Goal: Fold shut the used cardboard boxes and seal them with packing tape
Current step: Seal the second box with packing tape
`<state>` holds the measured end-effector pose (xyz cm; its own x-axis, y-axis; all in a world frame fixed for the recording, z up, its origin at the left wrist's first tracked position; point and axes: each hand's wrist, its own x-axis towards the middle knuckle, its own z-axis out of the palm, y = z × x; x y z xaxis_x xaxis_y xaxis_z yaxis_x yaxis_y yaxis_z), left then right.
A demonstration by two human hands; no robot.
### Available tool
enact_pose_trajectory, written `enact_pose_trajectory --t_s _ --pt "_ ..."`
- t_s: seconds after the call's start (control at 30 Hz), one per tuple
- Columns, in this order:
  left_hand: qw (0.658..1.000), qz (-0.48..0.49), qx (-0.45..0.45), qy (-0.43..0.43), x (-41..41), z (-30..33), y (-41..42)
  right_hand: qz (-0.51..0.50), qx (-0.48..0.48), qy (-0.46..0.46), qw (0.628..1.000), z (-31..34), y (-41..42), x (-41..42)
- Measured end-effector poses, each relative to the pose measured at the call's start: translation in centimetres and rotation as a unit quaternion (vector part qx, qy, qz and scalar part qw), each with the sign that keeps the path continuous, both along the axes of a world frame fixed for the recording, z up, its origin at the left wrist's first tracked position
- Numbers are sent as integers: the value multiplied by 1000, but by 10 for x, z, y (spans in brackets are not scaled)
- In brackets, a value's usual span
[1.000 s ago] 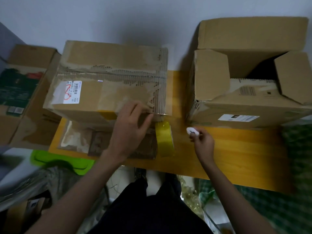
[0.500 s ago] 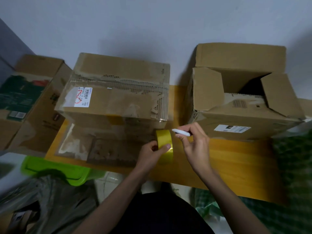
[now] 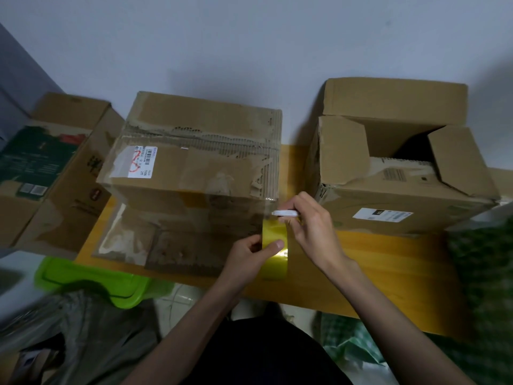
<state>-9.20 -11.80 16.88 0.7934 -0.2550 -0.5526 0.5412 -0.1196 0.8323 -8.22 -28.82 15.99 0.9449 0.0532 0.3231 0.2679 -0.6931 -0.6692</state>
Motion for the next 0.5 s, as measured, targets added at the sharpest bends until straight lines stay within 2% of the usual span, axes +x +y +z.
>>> enact_pose_trajectory --t_s 0.5 --pt "1000 -8 2 3 2 -2 -1 19 -30 46 998 8 2 9"
